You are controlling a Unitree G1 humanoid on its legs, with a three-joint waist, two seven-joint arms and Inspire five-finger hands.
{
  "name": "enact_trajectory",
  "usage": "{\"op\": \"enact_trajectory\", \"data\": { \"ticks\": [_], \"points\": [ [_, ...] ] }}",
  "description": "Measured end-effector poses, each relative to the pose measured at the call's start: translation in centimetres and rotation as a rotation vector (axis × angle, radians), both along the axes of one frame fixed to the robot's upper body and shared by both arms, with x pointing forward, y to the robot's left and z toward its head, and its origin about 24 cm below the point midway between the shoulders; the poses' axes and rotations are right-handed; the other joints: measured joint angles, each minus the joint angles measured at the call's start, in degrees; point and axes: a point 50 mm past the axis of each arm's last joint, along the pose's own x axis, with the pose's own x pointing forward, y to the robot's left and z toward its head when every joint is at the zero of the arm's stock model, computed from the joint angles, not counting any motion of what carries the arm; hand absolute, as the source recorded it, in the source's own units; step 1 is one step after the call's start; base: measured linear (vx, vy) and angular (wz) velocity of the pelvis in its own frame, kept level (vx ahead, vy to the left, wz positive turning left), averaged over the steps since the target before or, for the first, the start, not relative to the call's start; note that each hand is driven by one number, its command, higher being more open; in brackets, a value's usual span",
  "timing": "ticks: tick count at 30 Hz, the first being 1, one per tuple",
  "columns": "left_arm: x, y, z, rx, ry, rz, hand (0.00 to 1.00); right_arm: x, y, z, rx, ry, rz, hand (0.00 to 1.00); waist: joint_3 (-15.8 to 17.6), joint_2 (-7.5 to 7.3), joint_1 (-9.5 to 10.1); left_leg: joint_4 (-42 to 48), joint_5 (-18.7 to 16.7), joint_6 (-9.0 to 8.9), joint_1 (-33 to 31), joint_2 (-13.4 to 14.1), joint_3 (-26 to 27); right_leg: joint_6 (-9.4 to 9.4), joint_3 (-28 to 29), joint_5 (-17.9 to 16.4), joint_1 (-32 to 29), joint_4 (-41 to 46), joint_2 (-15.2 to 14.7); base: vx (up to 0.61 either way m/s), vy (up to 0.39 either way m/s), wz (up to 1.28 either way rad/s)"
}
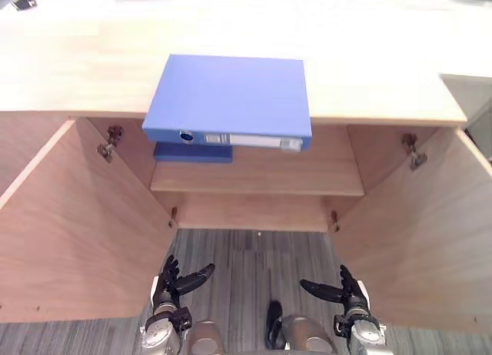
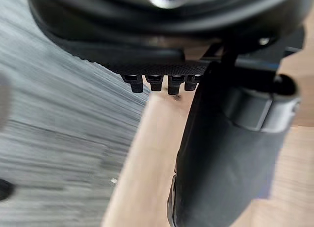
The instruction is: Walk over to the cabinet, pick up the folder, carry it to the office cabinet, place the folder inside the office cabinet, then close the office cabinet door
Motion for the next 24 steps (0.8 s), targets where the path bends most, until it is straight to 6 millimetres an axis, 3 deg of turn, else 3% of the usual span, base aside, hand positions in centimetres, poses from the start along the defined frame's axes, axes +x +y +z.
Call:
{"op": "enact_trajectory", "data": {
  "ticks": [1,2,4,9,14,20,24],
  "points": [
    [0.2,0.0,0.1,0.001,-0.008,0.0,1.0,0.0,-0.2,0.0,-0.002,-0.001,-0.011,1.0,-0.29,0.44,-0.06,-7.9,2.43,0.01,0.24,-0.81,-0.75,0.32,0.19,0.16,0.46,-0.77,0.13,0.27,0.122,-0.26],
    [0.4,0.0,0.4,0.002,-0.025,0.0,1.0,-0.1,-0.6,0.0,-0.008,0.004,-0.024,1.0,-0.74,1.22,-0.13,-15.49,8.78,0.56,0.42,-1.28,-1.38,1.26,0.92,0.15,0.58,-1.53,0.78,0.21,0.129,-0.29],
    [0.7,0.5,1.0,0.021,-0.047,0.001,1.0,-0.5,-0.5,-0.4,0.002,0.027,-0.038,1.0,-1.22,0.17,-0.16,-19.0,9.8,1.1,2.46,-3.34,-0.74,2.78,2.13,0.48,1.07,-3.01,-0.6,0.19,0.134,-0.12],
    [2.1,1.1,4.4,0.067,-0.215,-0.01,1.0,-2.4,-1.0,-1.1,0.001,0.076,-0.069,1.0,-1.41,-0.02,-0.29,-24.13,10.91,2.31,5.77,-6.38,-0.24,4.12,2.3,0.89,3.39,-5.62,-2.75,0.1,0.081,0.05],
    [2.6,1.6,9.0,0.21,-0.392,-0.072,1.0,-2.9,-1.2,-1.2,0.001,0.082,-0.075,1.0,-2.17,-0.06,-0.16,-26.75,11.68,2.45,7.84,-7.1,-0.25,4.17,2.66,0.93,4.23,-5.71,-2.88,0.01,0.007,0.0],
    [1.7,1.6,14.8,0.599,-0.574,-0.144,1.0,-3.9,-1.2,-1.8,-0.001,0.119,-0.076,1.0,-4.76,0.12,0.1,-27.96,12.21,2.56,9.0,-7.23,-0.18,4.25,3.35,0.99,4.88,-6.09,-2.75,-0.04,-0.009,-0.02],
    [1.6,1.1,17.6,0.779,-0.682,-0.142,1.0,-4.3,-1.1,-2.1,-0.003,0.142,-0.067,1.0,-4.92,0.32,0.26,-27.45,12.16,2.56,9.44,-7.23,-0.32,4.51,4.18,1.16,5.79,-6.56,-2.63,-0.09,-0.01,-0.02]
  ]
}}
